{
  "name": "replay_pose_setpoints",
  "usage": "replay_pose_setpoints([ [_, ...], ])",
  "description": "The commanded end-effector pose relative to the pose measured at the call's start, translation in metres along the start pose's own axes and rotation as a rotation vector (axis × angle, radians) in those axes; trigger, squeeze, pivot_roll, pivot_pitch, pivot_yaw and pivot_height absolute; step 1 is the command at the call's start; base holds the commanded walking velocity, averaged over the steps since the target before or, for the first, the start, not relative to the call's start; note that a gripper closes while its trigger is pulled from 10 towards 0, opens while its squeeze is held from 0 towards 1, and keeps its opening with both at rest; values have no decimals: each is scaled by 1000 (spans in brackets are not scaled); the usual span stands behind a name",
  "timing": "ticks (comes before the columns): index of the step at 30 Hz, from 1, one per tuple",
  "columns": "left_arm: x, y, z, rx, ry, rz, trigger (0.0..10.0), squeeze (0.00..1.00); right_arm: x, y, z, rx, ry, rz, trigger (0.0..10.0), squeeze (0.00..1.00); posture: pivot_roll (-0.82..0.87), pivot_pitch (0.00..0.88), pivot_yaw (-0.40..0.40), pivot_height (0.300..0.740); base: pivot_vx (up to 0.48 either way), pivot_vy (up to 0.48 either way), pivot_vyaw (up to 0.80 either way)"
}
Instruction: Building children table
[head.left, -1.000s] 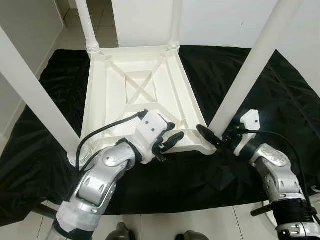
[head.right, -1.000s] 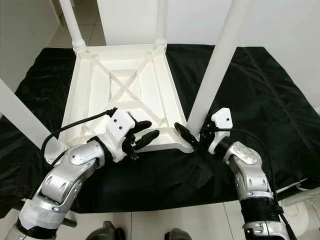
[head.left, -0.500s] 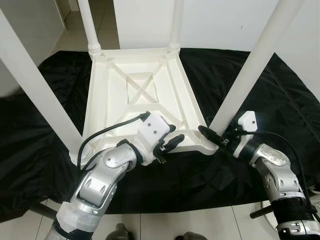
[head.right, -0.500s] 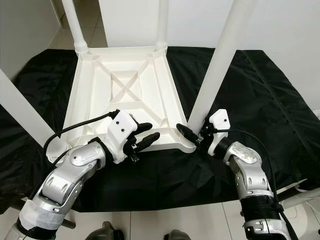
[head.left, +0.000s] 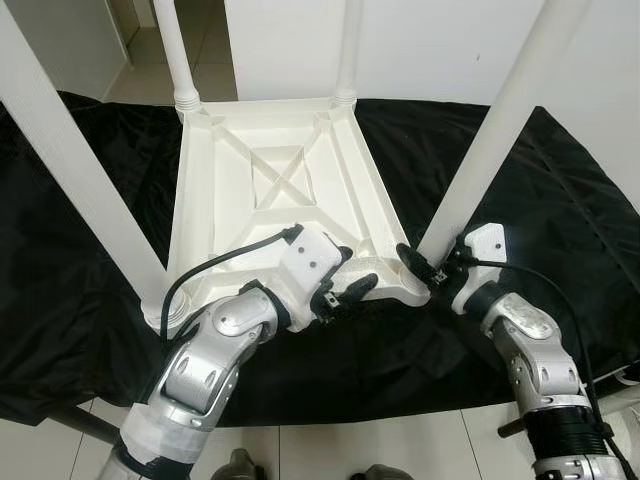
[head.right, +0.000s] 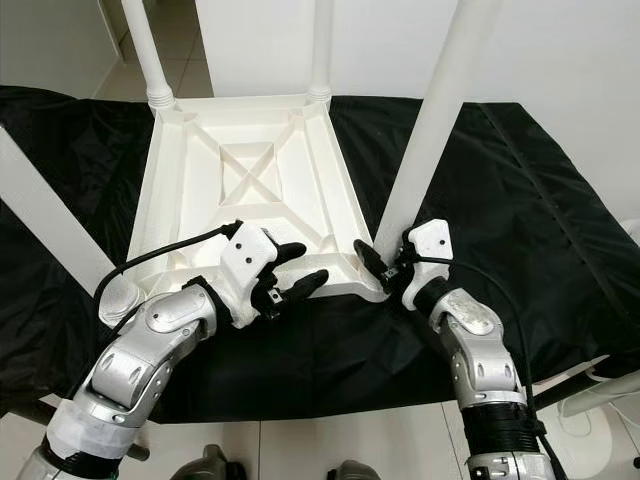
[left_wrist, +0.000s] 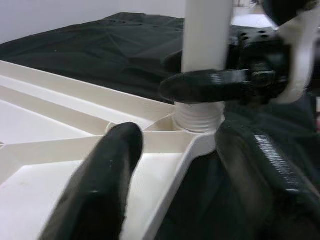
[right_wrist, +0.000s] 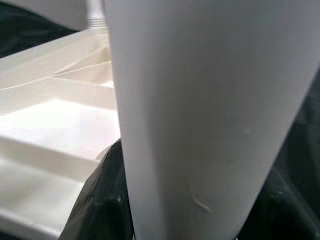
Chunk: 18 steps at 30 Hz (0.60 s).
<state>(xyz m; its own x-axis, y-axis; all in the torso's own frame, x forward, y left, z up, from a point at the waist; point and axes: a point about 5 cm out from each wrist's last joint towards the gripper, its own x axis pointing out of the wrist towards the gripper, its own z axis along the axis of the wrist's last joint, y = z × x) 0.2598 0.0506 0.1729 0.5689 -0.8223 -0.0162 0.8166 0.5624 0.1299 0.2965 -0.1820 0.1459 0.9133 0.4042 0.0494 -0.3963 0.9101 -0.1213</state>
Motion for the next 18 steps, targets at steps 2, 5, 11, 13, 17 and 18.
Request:
replay_pose_setpoints([
  [2,-2,-1,-2,-16,8,-40,10000,1000,-1,-1,-2,-21,34,-94,10000,0,-114,12,7,740,0,0,0],
  [5,0,-2,-1,29,32,-35,10000,0,0,9,-2,23,45,-179,10000,0,-112,24,9,740,0,0,0],
  [11,0,4,1,59,32,11,10000,0,0,28,-1,72,49,-373,10000,0,-110,36,15,740,0,0,0],
  [13,1,5,1,59,35,20,10000,0,0,31,-2,79,48,-403,10000,0,-110,36,15,740,0,0,0],
  [17,1,11,2,83,36,67,10000,0,0,39,-3,86,42,-505,10000,0,-113,42,18,740,0,0,0],
  [18,1,13,2,92,36,83,10000,0,2,43,-2,96,35,-517,10000,0,-113,43,20,740,0,0,0],
])
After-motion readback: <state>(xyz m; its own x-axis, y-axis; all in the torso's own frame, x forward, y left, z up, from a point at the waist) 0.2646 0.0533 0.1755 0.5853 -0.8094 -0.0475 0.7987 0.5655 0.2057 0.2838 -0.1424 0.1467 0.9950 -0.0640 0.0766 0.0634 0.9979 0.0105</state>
